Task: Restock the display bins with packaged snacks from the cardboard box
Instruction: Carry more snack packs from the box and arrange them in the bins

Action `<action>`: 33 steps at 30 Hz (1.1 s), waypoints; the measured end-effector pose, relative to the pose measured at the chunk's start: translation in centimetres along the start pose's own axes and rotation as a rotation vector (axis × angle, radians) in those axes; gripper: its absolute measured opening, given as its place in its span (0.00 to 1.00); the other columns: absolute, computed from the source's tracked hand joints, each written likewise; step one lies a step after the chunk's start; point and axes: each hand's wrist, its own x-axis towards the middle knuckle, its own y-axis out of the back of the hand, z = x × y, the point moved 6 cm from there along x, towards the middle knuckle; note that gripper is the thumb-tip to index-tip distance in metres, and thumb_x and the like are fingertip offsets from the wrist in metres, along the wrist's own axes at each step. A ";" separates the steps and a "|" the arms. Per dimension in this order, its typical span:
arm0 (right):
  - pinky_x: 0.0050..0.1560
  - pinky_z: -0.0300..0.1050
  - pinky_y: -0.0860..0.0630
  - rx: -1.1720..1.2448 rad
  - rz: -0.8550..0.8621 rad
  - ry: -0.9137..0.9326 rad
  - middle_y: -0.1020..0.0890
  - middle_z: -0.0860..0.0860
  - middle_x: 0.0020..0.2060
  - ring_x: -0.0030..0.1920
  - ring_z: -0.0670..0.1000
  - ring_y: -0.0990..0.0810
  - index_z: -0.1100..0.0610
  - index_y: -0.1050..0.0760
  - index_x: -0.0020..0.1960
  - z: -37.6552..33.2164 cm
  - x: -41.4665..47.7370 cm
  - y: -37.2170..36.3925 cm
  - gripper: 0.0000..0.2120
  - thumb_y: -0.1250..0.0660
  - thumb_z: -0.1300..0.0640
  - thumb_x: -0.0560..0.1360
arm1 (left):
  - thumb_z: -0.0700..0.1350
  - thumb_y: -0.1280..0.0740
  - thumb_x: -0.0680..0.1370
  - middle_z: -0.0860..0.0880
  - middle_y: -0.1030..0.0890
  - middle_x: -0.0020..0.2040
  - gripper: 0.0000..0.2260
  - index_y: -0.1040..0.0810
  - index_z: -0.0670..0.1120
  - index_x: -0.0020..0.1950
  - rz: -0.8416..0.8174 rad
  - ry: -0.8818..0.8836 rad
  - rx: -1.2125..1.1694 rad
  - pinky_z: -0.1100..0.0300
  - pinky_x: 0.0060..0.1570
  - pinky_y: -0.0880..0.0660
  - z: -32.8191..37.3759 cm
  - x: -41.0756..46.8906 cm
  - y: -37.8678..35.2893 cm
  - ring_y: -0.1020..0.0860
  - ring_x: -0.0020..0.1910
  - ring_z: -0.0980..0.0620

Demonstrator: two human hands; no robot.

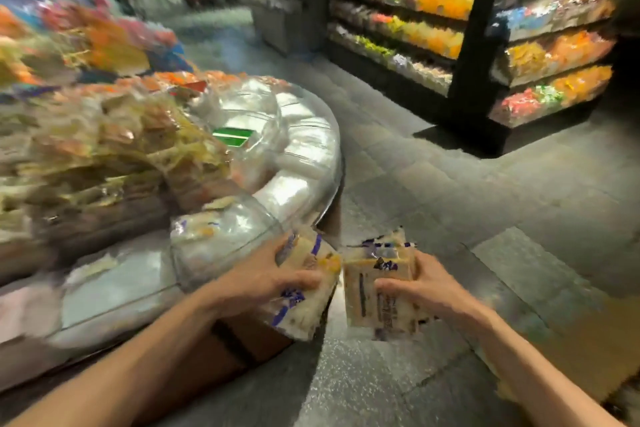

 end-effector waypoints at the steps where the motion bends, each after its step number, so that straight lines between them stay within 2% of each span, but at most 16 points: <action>1: 0.46 0.46 0.17 0.022 -0.047 0.012 0.12 0.47 0.46 0.47 0.48 0.14 0.52 0.21 0.58 -1.4 1.3 -2.5 0.16 0.23 0.59 0.72 | 0.40 0.23 0.72 0.52 0.13 0.45 0.13 0.20 0.47 0.55 0.073 0.037 -0.066 0.66 0.42 0.22 -1.6 -1.1 2.2 0.15 0.44 0.55; 3: 0.42 0.41 0.18 0.082 -0.147 0.033 0.12 0.49 0.45 0.46 0.49 0.13 0.52 0.21 0.58 -4.1 3.5 -7.6 0.15 0.26 0.63 0.74 | 0.40 0.23 0.72 0.51 0.13 0.45 0.13 0.20 0.46 0.54 0.194 0.087 -0.174 0.64 0.42 0.21 -5.0 -3.2 6.3 0.15 0.45 0.53; 7: 0.45 0.46 0.17 0.111 -0.254 0.040 0.12 0.52 0.46 0.47 0.52 0.13 0.54 0.23 0.60 -7.5 7.8 -16.8 0.15 0.26 0.59 0.74 | 0.40 0.24 0.72 0.48 0.13 0.47 0.15 0.21 0.42 0.57 0.367 0.132 -0.371 0.59 0.45 0.19 -10.9 -6.2 13.6 0.15 0.46 0.50; 9: 0.45 0.46 0.17 0.119 -0.277 0.027 0.12 0.51 0.46 0.47 0.52 0.13 0.55 0.23 0.61 -8.5 9.8 -20.6 0.16 0.26 0.58 0.75 | 0.40 0.26 0.73 0.44 0.14 0.50 0.16 0.23 0.41 0.60 0.385 0.152 -0.507 0.53 0.48 0.18 -13.9 -6.6 16.4 0.15 0.50 0.46; 11: 0.45 0.47 0.17 0.144 -0.296 0.015 0.12 0.51 0.46 0.47 0.52 0.13 0.53 0.24 0.62 -9.3 11.6 -23.8 0.16 0.27 0.58 0.75 | 0.43 0.25 0.72 0.40 0.15 0.53 0.22 0.26 0.40 0.64 0.397 0.172 -0.647 0.48 0.50 0.19 -16.4 -6.2 18.5 0.16 0.52 0.41; 13: 0.44 0.48 0.17 0.202 -0.302 -0.014 0.12 0.52 0.46 0.46 0.53 0.13 0.50 0.24 0.62 -9.8 13.2 -26.4 0.16 0.28 0.58 0.76 | 0.44 0.25 0.71 0.40 0.15 0.53 0.24 0.26 0.39 0.64 0.437 0.169 -0.725 0.48 0.48 0.19 -18.4 -5.5 20.2 0.16 0.51 0.41; 15: 0.39 0.47 0.18 0.260 -0.304 -0.069 0.13 0.53 0.42 0.40 0.54 0.13 0.54 0.23 0.61 -9.9 14.5 -28.3 0.15 0.29 0.54 0.75 | 0.44 0.25 0.70 0.41 0.15 0.52 0.23 0.26 0.40 0.63 0.453 0.161 -0.743 0.50 0.48 0.18 -19.4 -4.7 21.3 0.16 0.51 0.43; 17: 0.33 0.46 0.20 0.294 -0.320 -0.129 0.14 0.57 0.40 0.36 0.55 0.15 0.60 0.24 0.59 -9.8 15.4 -29.7 0.18 0.29 0.50 0.75 | 0.44 0.25 0.70 0.43 0.14 0.52 0.22 0.26 0.43 0.62 0.430 0.165 -0.726 0.48 0.53 0.19 -19.7 -3.7 21.7 0.16 0.52 0.44; 21: 0.40 0.56 0.17 0.353 -0.325 -0.229 0.14 0.61 0.50 0.44 0.65 0.14 0.57 0.29 0.64 -9.0 18.1 -31.1 0.28 0.26 0.44 0.71 | 0.44 0.24 0.72 0.45 0.15 0.54 0.23 0.27 0.43 0.64 0.393 0.183 -0.730 0.46 0.56 0.20 -20.7 -1.2 22.7 0.16 0.54 0.45; 23: 0.40 0.55 0.16 0.341 -0.364 -0.231 0.14 0.59 0.51 0.43 0.64 0.14 0.55 0.28 0.64 -9.2 19.6 -31.3 0.26 0.28 0.44 0.71 | 0.44 0.24 0.71 0.44 0.15 0.54 0.24 0.26 0.43 0.64 0.404 0.209 -0.749 0.46 0.55 0.19 -21.2 0.1 23.1 0.16 0.54 0.45; 27: 0.32 0.49 0.17 0.328 -0.472 -0.216 0.14 0.60 0.50 0.32 0.56 0.15 0.57 0.23 0.57 -10.0 22.9 -31.2 0.20 0.30 0.45 0.72 | 0.44 0.24 0.71 0.43 0.15 0.54 0.24 0.26 0.41 0.64 0.451 0.240 -0.789 0.44 0.56 0.20 -21.5 2.7 24.0 0.16 0.54 0.44; 29: 0.32 0.48 0.18 0.318 -0.518 -0.222 0.14 0.60 0.50 0.35 0.57 0.15 0.58 0.25 0.60 -9.7 25.1 -30.8 0.24 0.27 0.46 0.70 | 0.45 0.24 0.71 0.43 0.15 0.55 0.24 0.25 0.40 0.65 0.489 0.247 -0.810 0.46 0.54 0.19 -21.3 4.3 24.3 0.16 0.54 0.44; 32: 0.34 0.50 0.18 0.293 -0.605 -0.241 0.16 0.65 0.51 0.43 0.65 0.17 0.56 0.25 0.63 -9.4 28.6 -29.7 0.33 0.18 0.44 0.64 | 0.47 0.25 0.73 0.44 0.15 0.54 0.23 0.25 0.40 0.64 0.587 0.275 -0.829 0.54 0.46 0.18 -20.4 6.4 24.5 0.16 0.53 0.48; 33: 0.35 0.51 0.18 0.285 -0.626 -0.252 0.16 0.66 0.52 0.45 0.67 0.17 0.54 0.24 0.63 -9.4 29.6 -29.1 0.33 0.18 0.44 0.63 | 0.48 0.25 0.73 0.45 0.15 0.54 0.23 0.25 0.40 0.64 0.620 0.285 -0.842 0.53 0.49 0.18 -20.2 7.1 24.6 0.16 0.54 0.49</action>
